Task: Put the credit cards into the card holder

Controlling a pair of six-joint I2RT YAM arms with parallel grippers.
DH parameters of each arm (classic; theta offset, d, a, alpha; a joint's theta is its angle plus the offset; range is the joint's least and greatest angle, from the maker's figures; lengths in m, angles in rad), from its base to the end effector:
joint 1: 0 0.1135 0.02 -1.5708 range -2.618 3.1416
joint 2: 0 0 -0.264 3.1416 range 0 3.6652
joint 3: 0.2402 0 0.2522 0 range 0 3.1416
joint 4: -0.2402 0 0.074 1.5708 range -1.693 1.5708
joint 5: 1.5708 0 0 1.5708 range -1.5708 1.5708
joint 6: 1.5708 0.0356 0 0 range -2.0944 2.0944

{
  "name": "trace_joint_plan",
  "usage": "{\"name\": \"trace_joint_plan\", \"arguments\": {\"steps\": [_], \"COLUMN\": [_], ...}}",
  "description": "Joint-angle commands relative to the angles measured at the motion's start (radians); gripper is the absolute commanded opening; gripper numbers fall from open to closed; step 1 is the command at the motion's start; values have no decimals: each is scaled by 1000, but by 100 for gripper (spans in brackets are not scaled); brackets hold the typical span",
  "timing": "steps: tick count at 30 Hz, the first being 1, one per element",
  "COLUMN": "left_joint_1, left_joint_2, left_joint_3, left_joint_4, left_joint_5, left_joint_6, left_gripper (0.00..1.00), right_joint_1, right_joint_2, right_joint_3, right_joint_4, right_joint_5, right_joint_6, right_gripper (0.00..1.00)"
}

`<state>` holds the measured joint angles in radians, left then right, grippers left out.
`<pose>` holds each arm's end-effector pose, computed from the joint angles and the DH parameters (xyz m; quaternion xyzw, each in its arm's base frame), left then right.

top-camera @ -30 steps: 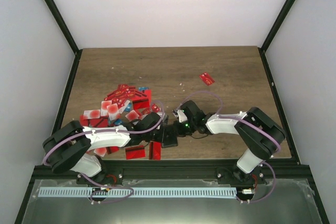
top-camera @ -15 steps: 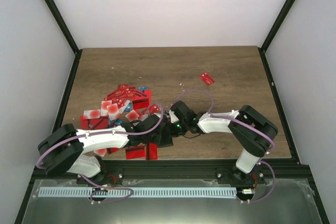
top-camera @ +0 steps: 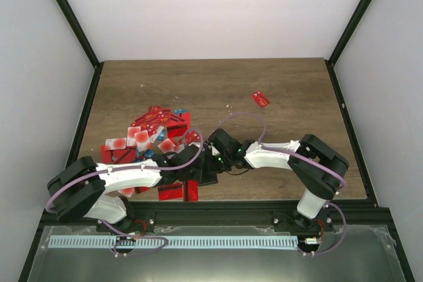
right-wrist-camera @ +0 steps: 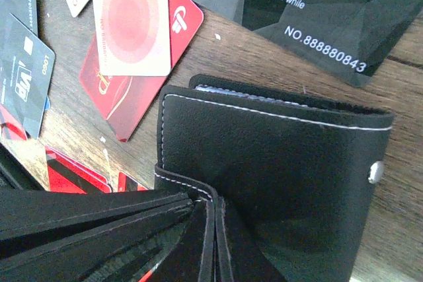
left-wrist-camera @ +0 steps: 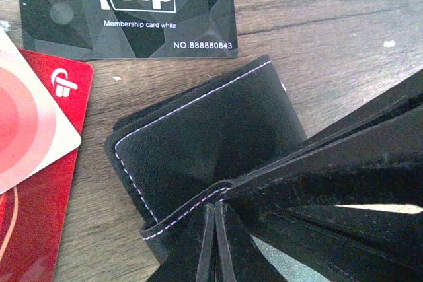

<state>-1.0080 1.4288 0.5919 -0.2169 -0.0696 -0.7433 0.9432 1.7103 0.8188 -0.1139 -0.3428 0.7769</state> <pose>0.1330 -0.2062 0.1379 0.1187 0.9589 -0.1747 0.1895 0.1752 0.2619 0.1313 -0.1260 0.9390 0.3152 0.0552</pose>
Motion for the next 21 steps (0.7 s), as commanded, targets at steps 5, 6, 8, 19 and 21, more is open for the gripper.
{"name": "trace_joint_plan", "arguments": {"steps": [5,6,8,19,21], "left_joint_1": [-116,-141,-186,-283,-284], "left_joint_2": [276,286,317,356,319], "left_joint_3": [-210,-208,-185,-109,-85], "left_joint_4": [184,190,171,120,86], "left_joint_5": [203,198,182,174,155], "left_joint_6": [-132,-148,-170,-112,-110], "left_gripper": [4,4,4,4,5], "right_joint_1": [241,259,294,362,363], "right_joint_2": [349,348,360,386,318], "right_joint_3": [-123,-129,-132,-186,-187], "right_joint_4": [-59,-64,-67,25,11], "right_joint_5": [129,142,154,191,194], "right_joint_6": [76,85,102,82,73], "right_gripper": [1,1,1,1,1]}}
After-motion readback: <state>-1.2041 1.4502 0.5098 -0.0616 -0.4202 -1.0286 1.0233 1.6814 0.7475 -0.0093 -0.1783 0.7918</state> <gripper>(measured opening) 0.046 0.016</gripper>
